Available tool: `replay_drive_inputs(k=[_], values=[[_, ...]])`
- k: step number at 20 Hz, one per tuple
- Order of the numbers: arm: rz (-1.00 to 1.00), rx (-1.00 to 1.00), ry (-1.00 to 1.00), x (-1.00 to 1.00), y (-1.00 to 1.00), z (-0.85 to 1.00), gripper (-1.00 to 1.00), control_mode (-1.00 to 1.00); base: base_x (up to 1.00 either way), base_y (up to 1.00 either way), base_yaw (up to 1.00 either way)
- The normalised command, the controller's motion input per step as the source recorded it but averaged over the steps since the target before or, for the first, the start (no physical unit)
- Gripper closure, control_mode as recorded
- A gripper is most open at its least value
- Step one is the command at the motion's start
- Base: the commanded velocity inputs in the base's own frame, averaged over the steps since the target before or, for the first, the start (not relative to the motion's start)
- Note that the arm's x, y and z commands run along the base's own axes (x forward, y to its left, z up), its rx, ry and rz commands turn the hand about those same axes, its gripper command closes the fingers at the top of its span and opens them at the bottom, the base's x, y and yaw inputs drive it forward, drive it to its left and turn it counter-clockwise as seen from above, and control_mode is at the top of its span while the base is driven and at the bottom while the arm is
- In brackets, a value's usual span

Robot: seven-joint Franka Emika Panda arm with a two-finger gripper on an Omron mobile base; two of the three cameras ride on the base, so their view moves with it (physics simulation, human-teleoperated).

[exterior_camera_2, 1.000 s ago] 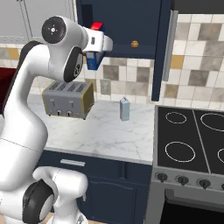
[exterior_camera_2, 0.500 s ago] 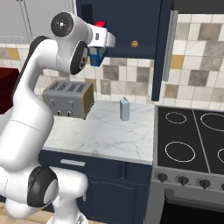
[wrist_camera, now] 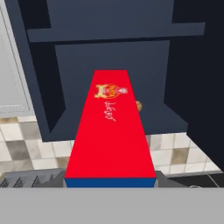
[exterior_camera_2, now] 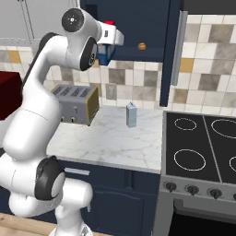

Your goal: Pick the boxed food and boxed food from the counter and place them in the cabinets closest to them.

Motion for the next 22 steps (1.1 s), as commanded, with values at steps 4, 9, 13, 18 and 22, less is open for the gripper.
replay_drive_inputs(k=[4, 9, 13, 18, 22], values=[[0.0, 0.0, 0.01, 0.39, 0.0, 0.0, 1.0, -1.0, 0.0, 0.0, 0.0], [0.0, 0.0, 0.03, 0.44, 0.0, 0.0, 1.0, -1.0, 0.0, 0.0, 0.0], [0.0, 0.0, 0.06, 0.49, 0.0, 0.01, 1.0, -1.0, 0.0, 0.0, 0.0], [0.0, 0.0, 0.07, 0.51, 0.0, 0.01, 1.0, -1.0, 0.0, 0.0, 0.0], [0.0, 0.0, 0.07, 0.51, 0.0, 0.02, 1.0, -1.0, 0.0, 0.0, 0.0]])
